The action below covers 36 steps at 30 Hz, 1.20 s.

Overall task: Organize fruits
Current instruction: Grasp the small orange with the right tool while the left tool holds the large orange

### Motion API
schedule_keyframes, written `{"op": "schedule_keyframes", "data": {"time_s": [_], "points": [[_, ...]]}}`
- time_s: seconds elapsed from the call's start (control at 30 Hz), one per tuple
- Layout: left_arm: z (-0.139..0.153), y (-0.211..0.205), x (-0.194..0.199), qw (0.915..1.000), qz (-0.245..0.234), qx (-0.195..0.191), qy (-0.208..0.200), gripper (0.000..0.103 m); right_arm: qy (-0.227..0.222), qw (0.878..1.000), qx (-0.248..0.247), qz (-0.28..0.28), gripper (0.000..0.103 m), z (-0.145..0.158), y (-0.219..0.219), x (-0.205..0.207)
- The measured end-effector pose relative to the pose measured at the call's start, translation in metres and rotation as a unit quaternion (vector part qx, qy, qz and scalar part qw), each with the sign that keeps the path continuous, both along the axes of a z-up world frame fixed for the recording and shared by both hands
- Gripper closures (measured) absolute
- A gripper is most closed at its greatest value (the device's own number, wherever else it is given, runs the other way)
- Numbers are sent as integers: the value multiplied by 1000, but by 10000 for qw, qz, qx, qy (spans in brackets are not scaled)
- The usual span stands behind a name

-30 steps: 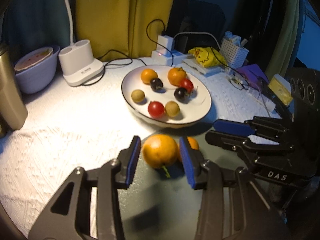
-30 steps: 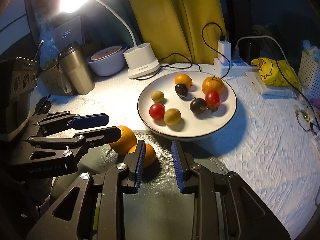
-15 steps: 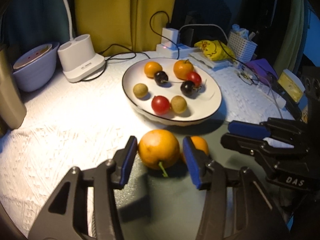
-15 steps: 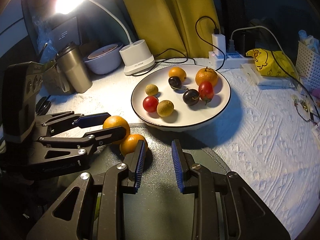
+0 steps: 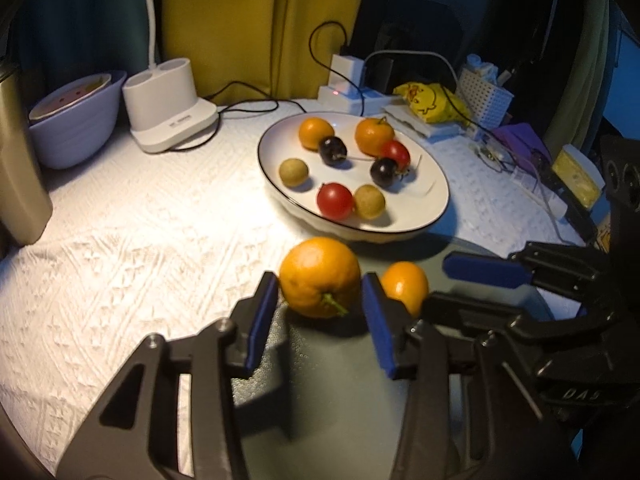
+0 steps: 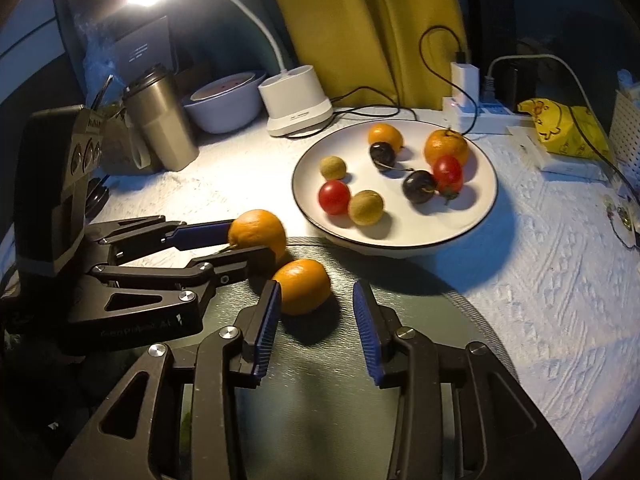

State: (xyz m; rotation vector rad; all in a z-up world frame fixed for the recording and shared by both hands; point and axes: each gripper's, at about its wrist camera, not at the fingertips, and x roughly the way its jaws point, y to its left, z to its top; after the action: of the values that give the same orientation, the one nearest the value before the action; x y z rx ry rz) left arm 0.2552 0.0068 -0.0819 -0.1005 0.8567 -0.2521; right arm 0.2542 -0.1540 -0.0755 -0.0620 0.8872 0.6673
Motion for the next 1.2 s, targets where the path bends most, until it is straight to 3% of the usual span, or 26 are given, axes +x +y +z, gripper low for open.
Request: {"op": "schedule_keyframes", "data": {"time_s": [0.87, 1.03, 1.2], "points": [[3, 9, 6, 9998, -137, -94, -104, 62, 220, 9990, -280, 271, 58, -19, 30, 11], [4, 7, 10, 9998, -142, -74, -110, 62, 185, 9989, -316, 303, 68, -19, 30, 11], [4, 6, 14, 9998, -131, -80, -102, 62, 172, 9988, -337, 319, 69, -18, 29, 10]]}}
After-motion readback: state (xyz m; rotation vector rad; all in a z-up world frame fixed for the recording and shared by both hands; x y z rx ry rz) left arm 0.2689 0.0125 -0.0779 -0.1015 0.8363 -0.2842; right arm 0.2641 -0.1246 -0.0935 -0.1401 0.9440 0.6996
